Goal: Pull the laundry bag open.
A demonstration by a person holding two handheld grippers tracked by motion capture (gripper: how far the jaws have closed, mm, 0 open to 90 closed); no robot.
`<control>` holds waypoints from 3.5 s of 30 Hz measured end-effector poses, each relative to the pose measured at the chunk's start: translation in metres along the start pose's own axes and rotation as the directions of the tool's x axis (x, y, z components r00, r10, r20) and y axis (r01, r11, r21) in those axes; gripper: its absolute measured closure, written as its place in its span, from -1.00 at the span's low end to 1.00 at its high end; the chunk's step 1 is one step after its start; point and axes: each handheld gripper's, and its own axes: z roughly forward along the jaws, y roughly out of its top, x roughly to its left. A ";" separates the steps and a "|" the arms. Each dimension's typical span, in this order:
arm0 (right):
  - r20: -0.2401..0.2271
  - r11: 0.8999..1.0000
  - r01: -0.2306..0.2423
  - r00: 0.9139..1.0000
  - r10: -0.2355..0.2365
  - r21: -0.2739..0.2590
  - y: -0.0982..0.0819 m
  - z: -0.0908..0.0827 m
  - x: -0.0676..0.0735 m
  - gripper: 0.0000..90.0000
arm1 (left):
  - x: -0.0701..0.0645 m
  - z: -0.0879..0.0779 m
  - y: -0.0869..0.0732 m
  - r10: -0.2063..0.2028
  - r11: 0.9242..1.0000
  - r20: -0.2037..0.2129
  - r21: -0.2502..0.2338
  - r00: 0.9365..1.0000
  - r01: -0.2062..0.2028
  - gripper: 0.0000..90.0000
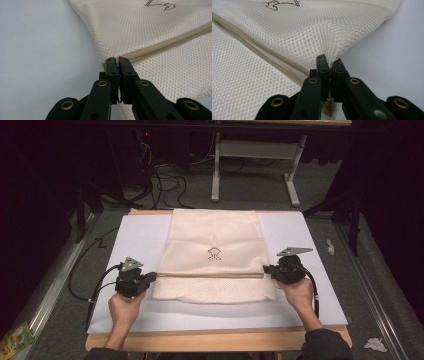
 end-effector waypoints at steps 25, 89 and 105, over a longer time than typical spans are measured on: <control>-0.041 0.995 -0.072 0.996 0.075 0.067 -0.019 0.006 -0.010 0.92 | -0.007 0.013 -0.010 0.002 0.998 0.044 0.067 0.999 -0.005 0.93; 0.129 0.952 -0.221 0.959 0.251 -0.211 -0.067 -0.039 -0.065 0.27 | 0.045 -0.006 -0.022 -0.088 0.983 -0.076 -0.168 0.993 0.075 0.17; 0.164 0.950 -0.234 0.949 0.270 -0.206 -0.079 -0.024 -0.072 0.27 | 0.049 0.020 -0.025 -0.091 0.987 -0.124 -0.143 0.988 0.073 0.15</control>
